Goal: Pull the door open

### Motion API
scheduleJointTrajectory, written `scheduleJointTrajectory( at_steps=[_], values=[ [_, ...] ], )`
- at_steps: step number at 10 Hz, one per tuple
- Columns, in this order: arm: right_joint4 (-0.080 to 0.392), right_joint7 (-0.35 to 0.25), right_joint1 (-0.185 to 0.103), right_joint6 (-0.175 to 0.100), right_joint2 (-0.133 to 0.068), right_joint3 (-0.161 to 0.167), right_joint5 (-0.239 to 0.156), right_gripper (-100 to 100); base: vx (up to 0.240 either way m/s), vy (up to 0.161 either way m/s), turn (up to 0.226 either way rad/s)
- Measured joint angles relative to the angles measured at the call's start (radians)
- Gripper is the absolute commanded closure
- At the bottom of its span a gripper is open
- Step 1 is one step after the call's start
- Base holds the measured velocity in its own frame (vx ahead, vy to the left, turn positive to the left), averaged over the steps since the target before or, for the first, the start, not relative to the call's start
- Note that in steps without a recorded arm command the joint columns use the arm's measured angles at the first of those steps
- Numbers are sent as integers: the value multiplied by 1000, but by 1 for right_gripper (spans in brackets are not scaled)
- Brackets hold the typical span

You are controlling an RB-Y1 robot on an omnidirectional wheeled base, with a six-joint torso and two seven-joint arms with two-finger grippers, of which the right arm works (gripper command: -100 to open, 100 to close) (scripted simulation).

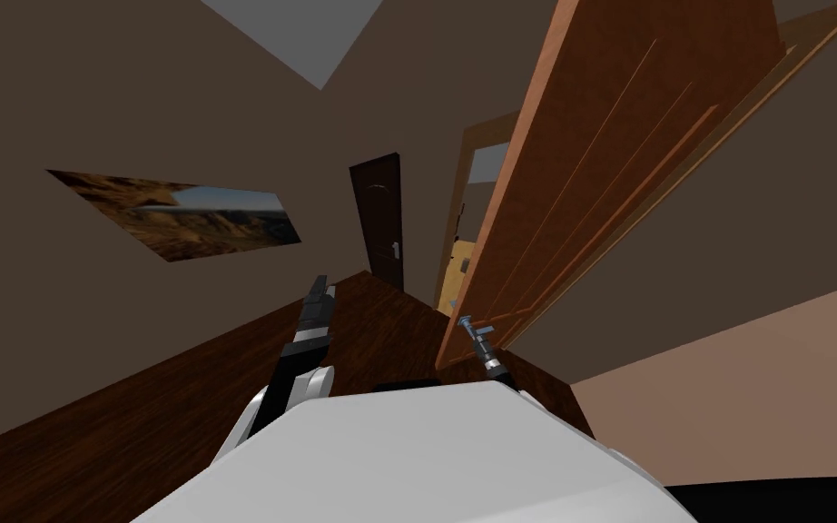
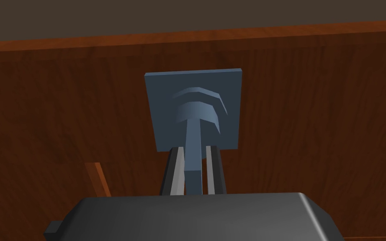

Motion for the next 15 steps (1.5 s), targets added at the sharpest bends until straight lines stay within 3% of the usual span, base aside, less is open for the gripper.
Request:
scheduleJointTrajectory(
  at_steps=[2, 3, 5, 6, 10, 11, 15],
  values=[
    [-60, 14, 16, 38, 3, 1, 0, 100, -107, -125, 84],
    [-59, 23, 5, 48, 16, 5, 2, 100, -105, -143, 124],
    [-104, 38, 10, 91, 29, 14, 6, 100, -62, -122, 86],
    [-108, 39, 10, 95, 32, 19, 8, 100, -93, 5, 261],
    [-42, 16, -7, 48, 4, 4, -14, 100, -177, -21, 232],
    [-40, 9, 2, 42, -7, 1, -21, 100, -135, -17, 97],
    [38, -17, -14, -10, -24, 0, -36, 100, -171, -64, 228]
  ],
)
